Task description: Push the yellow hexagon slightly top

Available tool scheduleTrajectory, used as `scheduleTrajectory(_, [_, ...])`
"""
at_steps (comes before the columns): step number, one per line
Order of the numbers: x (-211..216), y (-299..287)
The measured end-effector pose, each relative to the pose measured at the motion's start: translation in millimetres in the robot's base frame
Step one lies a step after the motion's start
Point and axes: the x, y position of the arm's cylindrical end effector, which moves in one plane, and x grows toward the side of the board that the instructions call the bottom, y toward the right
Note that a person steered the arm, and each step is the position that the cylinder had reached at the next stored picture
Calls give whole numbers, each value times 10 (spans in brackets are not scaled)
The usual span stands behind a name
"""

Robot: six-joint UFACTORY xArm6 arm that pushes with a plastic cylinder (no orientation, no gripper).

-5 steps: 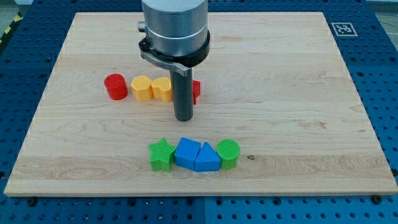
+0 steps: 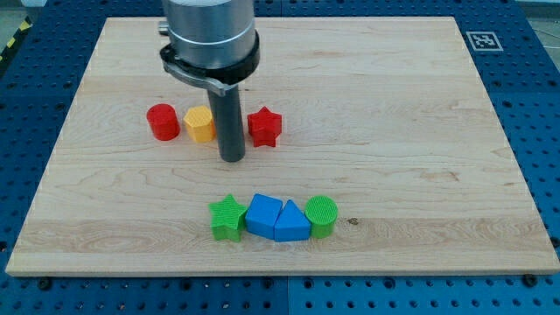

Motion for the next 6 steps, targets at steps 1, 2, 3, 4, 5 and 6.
scheduleTrajectory(1, [-9,-195])
scheduleTrajectory(2, [-15,-323])
scheduleTrajectory(3, [-16,-267])
scheduleTrajectory(4, [-80,-268])
scheduleTrajectory(5, [-188,-268])
scheduleTrajectory(6, [-243,-396])
